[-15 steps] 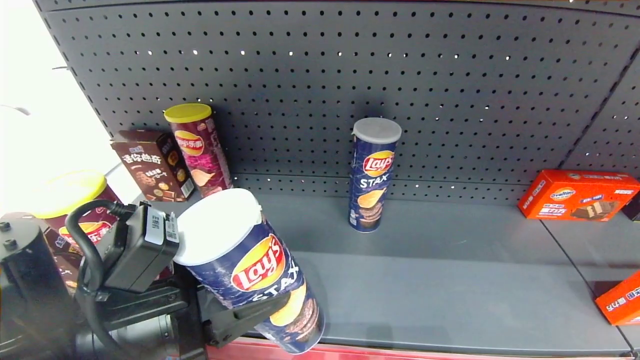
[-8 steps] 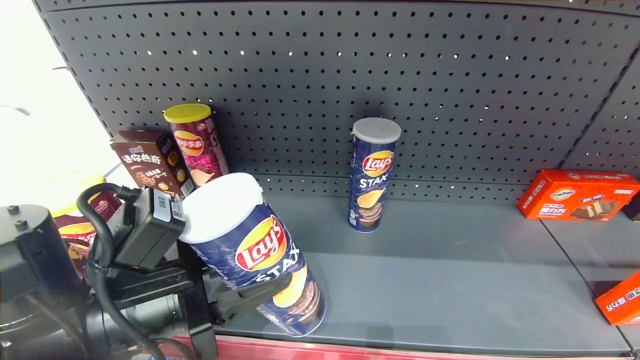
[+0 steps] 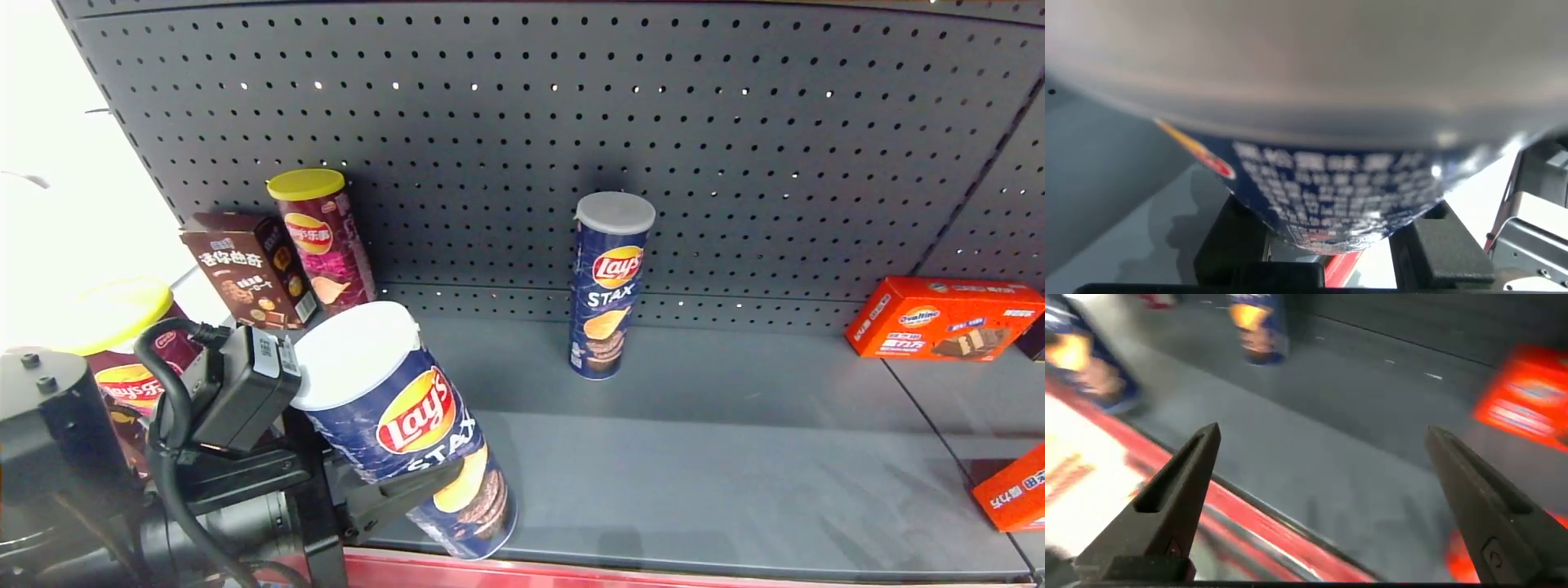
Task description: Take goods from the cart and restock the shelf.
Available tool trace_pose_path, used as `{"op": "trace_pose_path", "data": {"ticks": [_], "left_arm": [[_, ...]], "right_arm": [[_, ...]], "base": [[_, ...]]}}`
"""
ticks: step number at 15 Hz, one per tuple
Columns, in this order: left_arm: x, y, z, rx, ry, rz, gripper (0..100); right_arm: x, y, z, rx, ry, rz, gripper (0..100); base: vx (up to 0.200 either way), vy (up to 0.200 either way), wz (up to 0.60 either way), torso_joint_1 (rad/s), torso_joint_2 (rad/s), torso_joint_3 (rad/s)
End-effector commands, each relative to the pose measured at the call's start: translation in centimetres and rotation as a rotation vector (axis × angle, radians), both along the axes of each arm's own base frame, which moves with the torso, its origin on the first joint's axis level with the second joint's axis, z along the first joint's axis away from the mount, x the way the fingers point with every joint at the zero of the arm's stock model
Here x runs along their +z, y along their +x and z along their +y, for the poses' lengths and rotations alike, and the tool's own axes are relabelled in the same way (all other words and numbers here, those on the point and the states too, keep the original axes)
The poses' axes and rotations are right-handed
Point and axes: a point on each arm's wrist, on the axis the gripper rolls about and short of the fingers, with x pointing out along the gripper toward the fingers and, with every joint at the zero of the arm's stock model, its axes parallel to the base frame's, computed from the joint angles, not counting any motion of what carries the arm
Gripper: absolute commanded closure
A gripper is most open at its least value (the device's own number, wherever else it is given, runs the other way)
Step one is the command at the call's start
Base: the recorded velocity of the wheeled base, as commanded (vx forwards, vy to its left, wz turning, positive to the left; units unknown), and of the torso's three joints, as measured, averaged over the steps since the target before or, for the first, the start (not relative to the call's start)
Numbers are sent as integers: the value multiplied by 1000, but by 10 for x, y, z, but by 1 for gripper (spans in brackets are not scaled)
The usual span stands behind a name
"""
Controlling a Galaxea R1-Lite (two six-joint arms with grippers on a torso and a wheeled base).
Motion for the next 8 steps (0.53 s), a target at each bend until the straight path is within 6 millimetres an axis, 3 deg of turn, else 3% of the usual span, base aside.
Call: {"op": "trace_pose_path", "data": {"ticks": [1, 8], "left_arm": [[2, -1, 1, 3, -13, 2, 100], [8, 2, -1, 9, -36, -1, 100]], "right_arm": [[15, 42, 19, 119, 40, 102, 0], [24, 120, 55, 201, 71, 16, 0]], "base": [[0, 0, 0, 0, 0, 0], [0, 0, 0, 0, 0, 0]]}}
